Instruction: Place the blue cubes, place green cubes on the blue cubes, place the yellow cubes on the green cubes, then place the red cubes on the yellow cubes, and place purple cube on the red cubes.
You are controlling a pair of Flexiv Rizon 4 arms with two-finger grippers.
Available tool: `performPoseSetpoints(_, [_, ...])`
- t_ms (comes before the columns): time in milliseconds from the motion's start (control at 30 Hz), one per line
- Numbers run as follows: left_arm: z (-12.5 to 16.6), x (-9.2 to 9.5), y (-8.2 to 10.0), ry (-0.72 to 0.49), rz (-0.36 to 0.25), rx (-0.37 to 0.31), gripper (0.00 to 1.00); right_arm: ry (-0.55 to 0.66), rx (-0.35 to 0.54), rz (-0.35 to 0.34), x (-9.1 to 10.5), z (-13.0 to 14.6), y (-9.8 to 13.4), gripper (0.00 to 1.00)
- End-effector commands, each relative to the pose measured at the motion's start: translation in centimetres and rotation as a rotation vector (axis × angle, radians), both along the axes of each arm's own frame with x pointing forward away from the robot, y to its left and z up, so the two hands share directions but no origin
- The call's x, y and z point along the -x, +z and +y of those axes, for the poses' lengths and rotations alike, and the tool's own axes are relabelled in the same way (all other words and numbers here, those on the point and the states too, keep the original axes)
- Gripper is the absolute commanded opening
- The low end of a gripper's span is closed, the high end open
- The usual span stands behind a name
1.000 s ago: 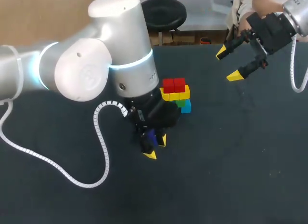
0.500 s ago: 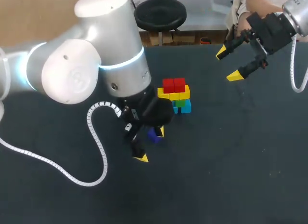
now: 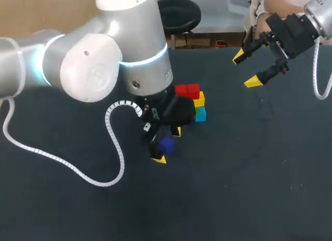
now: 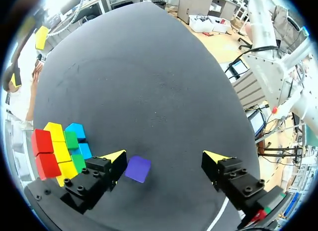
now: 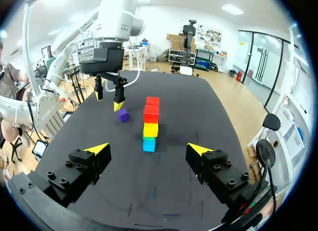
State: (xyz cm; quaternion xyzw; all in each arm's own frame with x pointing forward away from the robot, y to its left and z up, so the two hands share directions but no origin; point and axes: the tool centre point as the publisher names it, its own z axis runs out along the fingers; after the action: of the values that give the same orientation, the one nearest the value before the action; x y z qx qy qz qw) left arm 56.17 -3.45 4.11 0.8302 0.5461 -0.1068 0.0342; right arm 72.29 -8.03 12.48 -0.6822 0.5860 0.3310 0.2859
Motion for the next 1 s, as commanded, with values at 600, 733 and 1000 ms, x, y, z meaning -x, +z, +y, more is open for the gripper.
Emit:
performPoseSetpoints(600, [0.4,-1.2,-1.5,0.001,0.046,-0.037,1.00,-0.001,0.001,0.000,0.0,0.0,0.0,1.00])
performPoseSetpoints(733, [0.5,-1.2,-1.8,0.005,0.052,-0.041,1.00,-0.001,0.001,0.000,0.0,0.0,0.0,1.00])
performPoseSetpoints(1000, [0.5,-1.5,-2.0,0.003,0.057,-0.056,1.00,-0.001,0.001,0.000,0.0,0.0,0.0,1.00])
